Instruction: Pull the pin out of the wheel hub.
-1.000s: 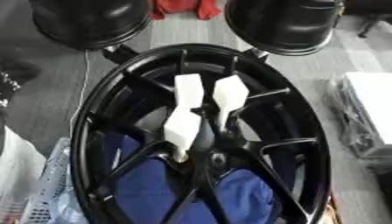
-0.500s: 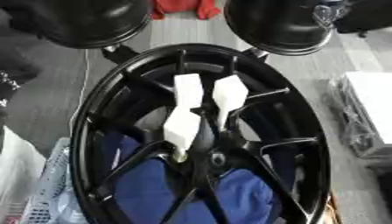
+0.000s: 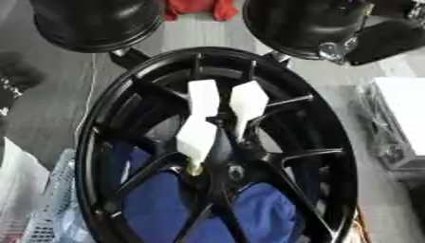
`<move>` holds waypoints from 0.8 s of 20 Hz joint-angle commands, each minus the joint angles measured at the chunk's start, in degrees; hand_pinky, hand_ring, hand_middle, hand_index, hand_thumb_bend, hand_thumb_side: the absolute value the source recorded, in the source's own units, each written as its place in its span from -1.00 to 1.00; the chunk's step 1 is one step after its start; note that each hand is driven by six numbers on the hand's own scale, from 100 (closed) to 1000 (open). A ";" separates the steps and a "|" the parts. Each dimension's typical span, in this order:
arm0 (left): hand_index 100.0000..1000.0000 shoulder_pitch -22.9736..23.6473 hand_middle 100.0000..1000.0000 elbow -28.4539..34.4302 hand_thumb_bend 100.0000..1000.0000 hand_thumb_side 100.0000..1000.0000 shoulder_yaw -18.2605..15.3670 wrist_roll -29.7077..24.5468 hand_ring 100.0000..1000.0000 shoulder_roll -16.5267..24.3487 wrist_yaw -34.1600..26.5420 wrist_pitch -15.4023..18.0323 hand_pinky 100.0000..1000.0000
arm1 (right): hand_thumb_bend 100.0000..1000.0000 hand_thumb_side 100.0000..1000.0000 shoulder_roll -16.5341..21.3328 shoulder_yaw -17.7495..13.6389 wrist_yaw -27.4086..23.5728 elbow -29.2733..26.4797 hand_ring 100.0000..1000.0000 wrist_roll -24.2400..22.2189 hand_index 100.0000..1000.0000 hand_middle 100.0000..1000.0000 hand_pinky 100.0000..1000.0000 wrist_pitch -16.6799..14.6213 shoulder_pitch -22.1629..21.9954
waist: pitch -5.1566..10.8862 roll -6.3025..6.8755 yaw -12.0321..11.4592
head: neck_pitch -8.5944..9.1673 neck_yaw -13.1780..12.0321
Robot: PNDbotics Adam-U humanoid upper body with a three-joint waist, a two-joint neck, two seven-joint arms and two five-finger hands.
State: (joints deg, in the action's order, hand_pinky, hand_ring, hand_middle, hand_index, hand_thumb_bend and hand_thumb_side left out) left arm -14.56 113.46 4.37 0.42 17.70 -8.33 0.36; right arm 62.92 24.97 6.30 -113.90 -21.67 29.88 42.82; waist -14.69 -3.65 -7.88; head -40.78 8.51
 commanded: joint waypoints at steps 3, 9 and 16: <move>0.49 -0.30 0.18 1.13 -1.00 0.37 0.04 -0.20 0.36 1.09 -0.33 -0.03 0.63 | -0.28 -0.80 -0.59 2.77 -0.77 -0.69 0.58 -2.99 0.62 0.56 0.52 0.26 2.50 | 1.73 0.09 -0.10 | -0.34 0.25; 0.49 -0.26 0.18 1.13 -1.00 0.37 0.11 -0.26 0.36 1.03 -0.39 -0.12 0.63 | -0.23 -0.98 -1.94 3.71 -0.17 -0.69 0.58 -6.05 0.62 0.56 0.54 -0.68 4.78 | 1.92 0.05 -0.16 | -0.43 0.10; 0.49 -0.24 0.18 1.13 -1.00 0.37 0.20 -0.35 0.36 0.97 -0.36 -0.23 0.63 | -0.28 -1.00 -3.48 4.41 1.51 -0.69 0.58 -7.44 0.64 0.60 0.54 0.46 6.95 | 1.75 0.05 -0.23 | -0.43 0.10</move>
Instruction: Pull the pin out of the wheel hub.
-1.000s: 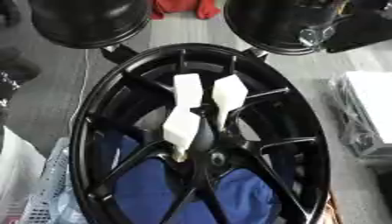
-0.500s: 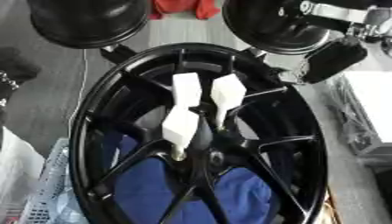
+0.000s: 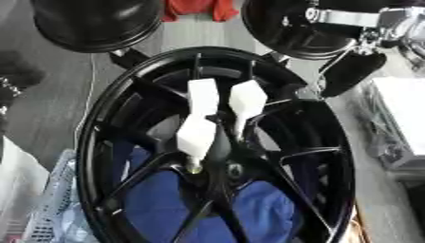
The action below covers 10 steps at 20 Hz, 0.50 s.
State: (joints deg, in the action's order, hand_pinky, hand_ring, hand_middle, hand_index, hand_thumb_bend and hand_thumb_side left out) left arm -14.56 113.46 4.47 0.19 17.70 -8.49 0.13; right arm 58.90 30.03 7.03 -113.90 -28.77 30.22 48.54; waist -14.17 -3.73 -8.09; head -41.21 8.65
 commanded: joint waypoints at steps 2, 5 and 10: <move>0.49 -0.27 0.18 1.13 -1.00 0.38 0.14 -0.17 0.36 0.95 -0.19 0.00 0.63 | -0.28 -1.00 0.14 -0.46 0.97 -0.69 0.58 -0.55 0.64 0.61 0.53 0.20 1.68 | 1.13 0.10 -0.05 | -0.05 -0.03; 0.49 -0.27 0.18 1.13 -1.00 0.38 0.19 -0.24 0.36 0.88 -0.15 -0.03 0.63 | -0.27 -1.00 -0.75 0.36 0.42 -0.69 0.58 -0.90 0.62 0.62 0.52 0.42 2.53 | 0.91 0.07 -0.15 | -0.07 0.01; 0.49 -0.14 0.18 1.13 -1.00 0.38 0.12 -0.14 0.36 0.94 -0.05 -0.14 0.63 | -0.36 -1.00 -1.34 1.01 -1.74 -0.69 0.58 -2.49 0.60 0.63 0.50 -0.63 3.55 | 0.71 -0.11 -0.09 | -0.48 -0.04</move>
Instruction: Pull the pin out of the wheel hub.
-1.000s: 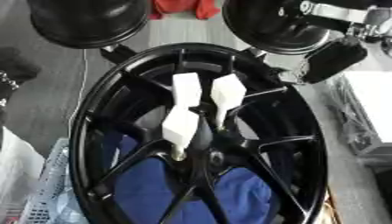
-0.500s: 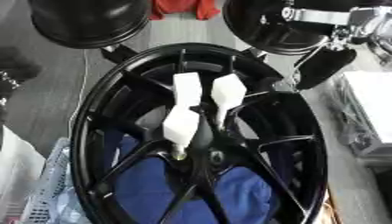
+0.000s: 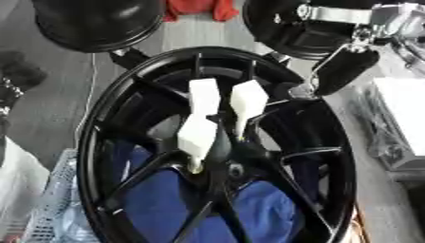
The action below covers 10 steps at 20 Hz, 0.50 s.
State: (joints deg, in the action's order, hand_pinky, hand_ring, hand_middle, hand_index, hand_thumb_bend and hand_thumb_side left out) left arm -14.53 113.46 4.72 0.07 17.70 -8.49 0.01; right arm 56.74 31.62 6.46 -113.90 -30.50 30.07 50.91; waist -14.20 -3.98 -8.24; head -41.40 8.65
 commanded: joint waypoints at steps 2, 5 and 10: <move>0.49 -0.09 0.18 1.13 -1.00 0.38 -0.10 -0.03 0.36 0.91 -0.02 -0.10 0.63 | -0.34 -1.00 0.62 -0.89 -2.15 -0.69 0.57 -1.42 0.58 0.63 0.48 -0.83 1.72 | 0.74 0.10 0.13 | -0.43 -0.12; 0.49 -0.06 0.18 1.13 -1.00 0.39 -0.14 0.01 0.36 0.88 -0.02 -0.11 0.63 | -0.33 -1.00 0.22 -1.13 -3.21 -0.69 0.57 -2.35 0.58 0.63 0.48 -1.04 2.63 | 0.74 0.10 0.17 | -0.52 -0.12; 0.49 -0.11 0.18 1.13 -1.00 0.39 -0.09 -0.01 0.36 0.81 -0.04 -0.14 0.63 | -0.32 -1.00 -0.73 -0.25 -3.31 -0.69 0.57 -3.01 0.58 0.63 0.48 -0.31 3.32 | 0.53 0.09 0.15 | -0.55 0.03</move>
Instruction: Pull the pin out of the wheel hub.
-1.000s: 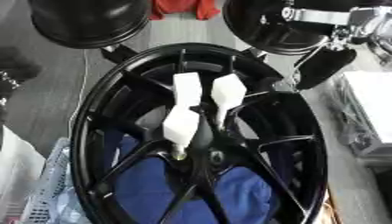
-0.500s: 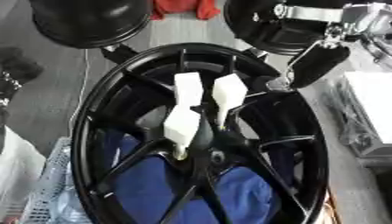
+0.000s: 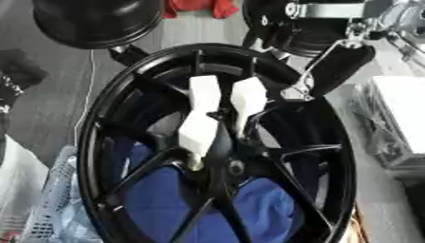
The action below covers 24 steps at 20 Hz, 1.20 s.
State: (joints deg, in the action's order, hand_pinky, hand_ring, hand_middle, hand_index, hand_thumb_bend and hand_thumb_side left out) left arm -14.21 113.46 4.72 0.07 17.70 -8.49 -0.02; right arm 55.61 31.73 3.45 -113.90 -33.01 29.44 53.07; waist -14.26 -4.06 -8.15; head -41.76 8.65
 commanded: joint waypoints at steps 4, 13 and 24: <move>0.49 -0.45 0.18 1.13 -1.00 0.39 -0.10 0.00 0.36 0.78 0.00 -0.13 0.63 | -0.32 -1.00 -0.15 0.49 -0.85 -0.69 0.57 -0.18 0.57 0.63 0.47 0.74 1.11 | 0.30 0.09 -0.07 | -0.24 0.14; 0.49 -0.64 0.18 1.13 -1.00 0.40 0.04 -0.09 0.36 0.62 -0.02 -0.22 0.63 | -0.34 -1.00 -1.19 3.47 0.09 -0.69 0.61 1.19 0.60 0.66 0.53 1.97 0.07 | -0.44 -0.04 -0.46 | 0.10 0.34; 0.49 -1.02 0.18 1.13 -1.00 0.42 0.29 -0.32 0.36 0.44 0.13 -0.29 0.63 | -0.40 -1.00 -2.06 4.99 4.97 -0.69 0.66 2.51 0.60 0.69 0.58 3.39 -0.69 | -1.86 0.04 -0.91 | 1.00 0.55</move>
State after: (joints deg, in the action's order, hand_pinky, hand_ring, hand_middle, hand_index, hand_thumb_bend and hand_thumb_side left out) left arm -14.64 113.46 5.06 -0.18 17.68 -8.48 -0.27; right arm 52.71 37.32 7.73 -113.90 -30.64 32.36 51.85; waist -16.86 -4.35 -9.03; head -41.60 9.00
